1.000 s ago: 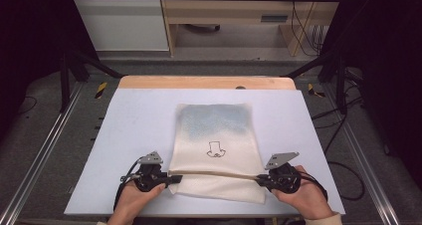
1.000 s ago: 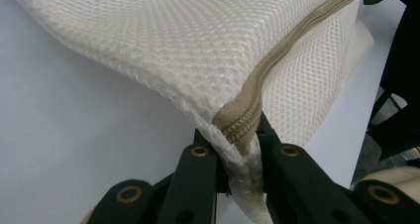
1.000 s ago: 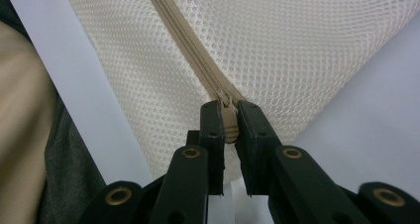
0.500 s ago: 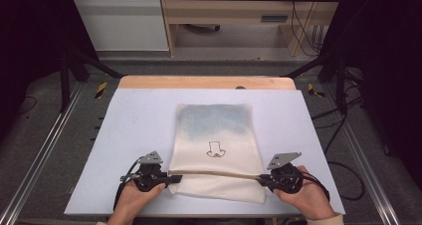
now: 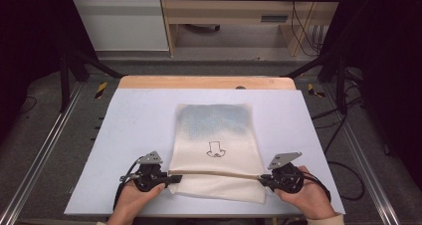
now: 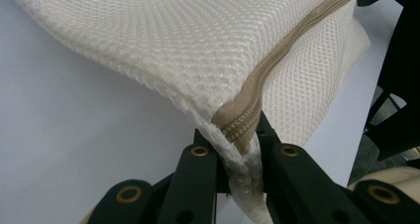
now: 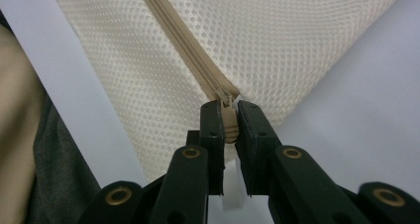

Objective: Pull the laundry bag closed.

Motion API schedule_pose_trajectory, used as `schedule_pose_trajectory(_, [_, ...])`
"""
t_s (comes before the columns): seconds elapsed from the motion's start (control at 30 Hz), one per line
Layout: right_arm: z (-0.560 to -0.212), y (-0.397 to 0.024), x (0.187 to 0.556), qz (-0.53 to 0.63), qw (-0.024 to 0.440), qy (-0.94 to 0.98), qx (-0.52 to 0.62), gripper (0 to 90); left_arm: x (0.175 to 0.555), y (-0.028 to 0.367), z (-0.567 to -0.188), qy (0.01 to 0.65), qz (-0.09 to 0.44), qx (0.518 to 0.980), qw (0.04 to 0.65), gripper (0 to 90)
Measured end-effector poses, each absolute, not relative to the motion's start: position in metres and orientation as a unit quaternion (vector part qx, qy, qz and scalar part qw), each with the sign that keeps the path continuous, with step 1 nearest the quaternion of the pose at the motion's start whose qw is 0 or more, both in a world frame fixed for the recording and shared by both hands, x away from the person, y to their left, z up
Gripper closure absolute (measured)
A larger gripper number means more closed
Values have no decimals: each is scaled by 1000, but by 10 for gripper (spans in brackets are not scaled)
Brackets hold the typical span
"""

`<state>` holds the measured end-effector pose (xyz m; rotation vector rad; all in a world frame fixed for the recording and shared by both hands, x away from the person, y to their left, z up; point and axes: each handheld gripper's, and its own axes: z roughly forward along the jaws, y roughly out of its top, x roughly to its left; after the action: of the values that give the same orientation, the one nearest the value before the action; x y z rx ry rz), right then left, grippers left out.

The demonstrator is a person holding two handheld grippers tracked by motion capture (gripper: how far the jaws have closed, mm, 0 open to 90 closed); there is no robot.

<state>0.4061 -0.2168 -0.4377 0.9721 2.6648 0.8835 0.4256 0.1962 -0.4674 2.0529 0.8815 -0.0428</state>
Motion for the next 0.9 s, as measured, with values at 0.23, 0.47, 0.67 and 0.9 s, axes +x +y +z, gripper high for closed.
schedule_pose_trajectory(0.23, [-439, -219, 407, 292, 84, 894, 328, 820, 425, 196, -467, 354, -18, 826, 438, 841])
schedule_pose_trajectory(0.47, [-441, -218, 408, 287, 83, 896, 329, 819, 424, 195, -468, 353, -22, 831, 430, 826])
schedule_pose_trajectory(0.67, [-443, -213, 408, 293, 81, 892, 334, 742, 420, 196, -465, 368, -15, 829, 422, 630])
schedule_pose_trajectory(0.9, [-434, -210, 415, 336, 143, 859, 359, 305, 411, 200, -458, 385, 22, 830, 404, 331])
